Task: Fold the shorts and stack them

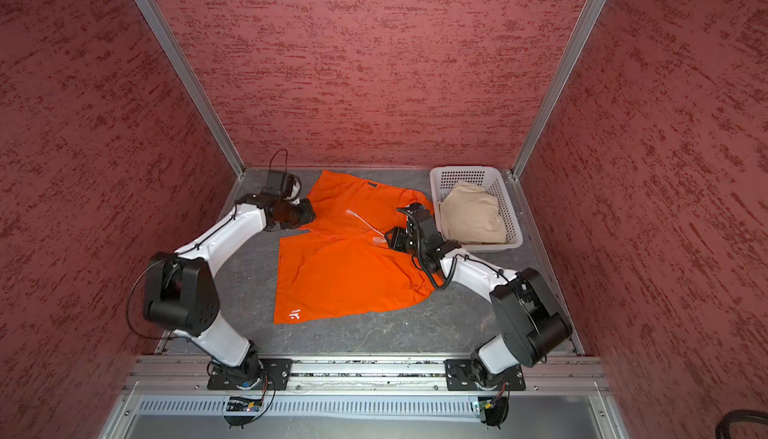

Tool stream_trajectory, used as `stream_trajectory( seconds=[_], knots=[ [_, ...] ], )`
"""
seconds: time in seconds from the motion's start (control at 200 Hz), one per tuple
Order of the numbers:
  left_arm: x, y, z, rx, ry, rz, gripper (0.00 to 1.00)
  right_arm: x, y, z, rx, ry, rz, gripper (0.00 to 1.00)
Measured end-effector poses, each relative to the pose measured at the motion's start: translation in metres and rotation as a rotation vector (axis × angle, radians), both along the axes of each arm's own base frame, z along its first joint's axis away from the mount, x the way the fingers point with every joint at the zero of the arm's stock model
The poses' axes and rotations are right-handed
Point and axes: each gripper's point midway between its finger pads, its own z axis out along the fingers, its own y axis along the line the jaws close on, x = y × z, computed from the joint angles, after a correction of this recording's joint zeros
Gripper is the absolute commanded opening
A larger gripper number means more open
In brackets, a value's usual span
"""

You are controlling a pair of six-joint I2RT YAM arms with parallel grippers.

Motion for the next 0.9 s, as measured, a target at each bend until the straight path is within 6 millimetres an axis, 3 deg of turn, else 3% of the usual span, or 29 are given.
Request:
stream_trajectory(
  seconds=[0.18,0.306,0.466,0.546,0.686,0.902],
  knots=[
    [-0.068,0.001,-0.065,-0.009,0.175,0.048,0.18,-0.056,-0.004,-0.051,-0.034,0.153,0.029,0.34],
    [-0.089,0.012,-0.094,0.008,0.268,0.103,0.13,-0.074,-0.006,-0.065,-0.043,0.202,0.026,0.27],
    [-0.085,0.024,-0.115,0.001,0.313,0.169,0.12,-0.082,-0.003,-0.074,-0.058,0.23,0.013,0.24],
    [-0.076,0.032,-0.115,-0.012,0.302,0.201,0.12,-0.089,0.001,-0.085,-0.075,0.26,0.011,0.24],
    [-0.055,0.047,-0.114,-0.041,0.279,0.249,0.13,-0.089,0.017,-0.084,-0.042,0.25,0.013,0.24],
    [-0.028,0.067,-0.111,-0.05,0.247,0.289,0.23,-0.086,0.034,-0.075,0.008,0.24,0.016,0.45]
  ],
)
